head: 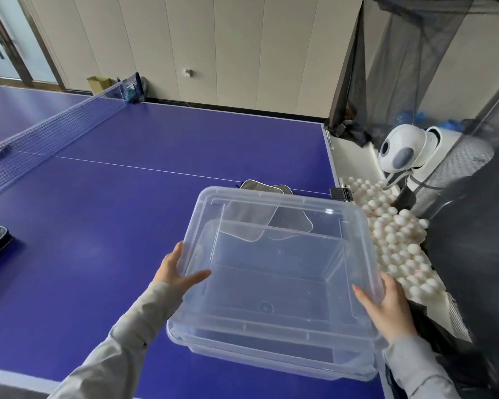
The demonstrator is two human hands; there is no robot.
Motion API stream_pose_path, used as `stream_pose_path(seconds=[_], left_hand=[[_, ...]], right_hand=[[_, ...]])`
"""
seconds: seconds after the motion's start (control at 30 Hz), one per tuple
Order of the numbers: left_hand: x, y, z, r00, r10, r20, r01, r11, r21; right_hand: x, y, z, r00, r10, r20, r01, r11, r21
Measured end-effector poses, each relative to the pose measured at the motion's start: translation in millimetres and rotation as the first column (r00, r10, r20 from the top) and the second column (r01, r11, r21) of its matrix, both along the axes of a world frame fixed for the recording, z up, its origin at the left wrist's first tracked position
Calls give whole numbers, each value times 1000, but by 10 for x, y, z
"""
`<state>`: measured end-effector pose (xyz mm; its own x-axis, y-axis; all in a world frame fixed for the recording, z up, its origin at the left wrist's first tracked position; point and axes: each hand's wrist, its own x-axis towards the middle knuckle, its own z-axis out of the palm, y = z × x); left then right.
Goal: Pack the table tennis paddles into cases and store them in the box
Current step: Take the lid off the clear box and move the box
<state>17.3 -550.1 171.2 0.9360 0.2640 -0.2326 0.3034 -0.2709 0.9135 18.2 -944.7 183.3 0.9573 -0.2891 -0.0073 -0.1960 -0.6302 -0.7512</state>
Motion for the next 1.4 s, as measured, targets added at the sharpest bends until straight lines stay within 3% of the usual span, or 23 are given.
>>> stream_pose_path(seconds=[0.07,0.23,0.37,0.7,0.87,1.07,1.23,1.4], left_hand=[[85,43,112,999,-13,39,15,998,-65],[284,242,372,997,62,48,-60,997,-54],[445,538,572,990,91,104,-96,994,46],[1030,1790,804,981,106,163,-123,987,102],[1513,2811,619,989,91,118,-100,993,67],[2133,3698,278,996,75,39,-78,994,77],[2624,4076,-208,997,68,-30,-66,994,83],[3000,4229,-818,994,53,-96,-43,994,101]], right_hand=[[120,60,101,999,-10,33,9,999,37],[431,311,295,996,-25,83,20,998,55],[686,622,421,996,-4,94,-2,998,63],[1427,1967,568,991,-5,134,-6,997,77],[1869,2996,406,992,-8,124,2,999,47],[2369,3971,-12,1000,-5,-10,6,995,96],[2630,4361,-490,996,-50,-73,48,998,-32],[2888,4499,-1020,987,-73,-142,65,996,-59]])
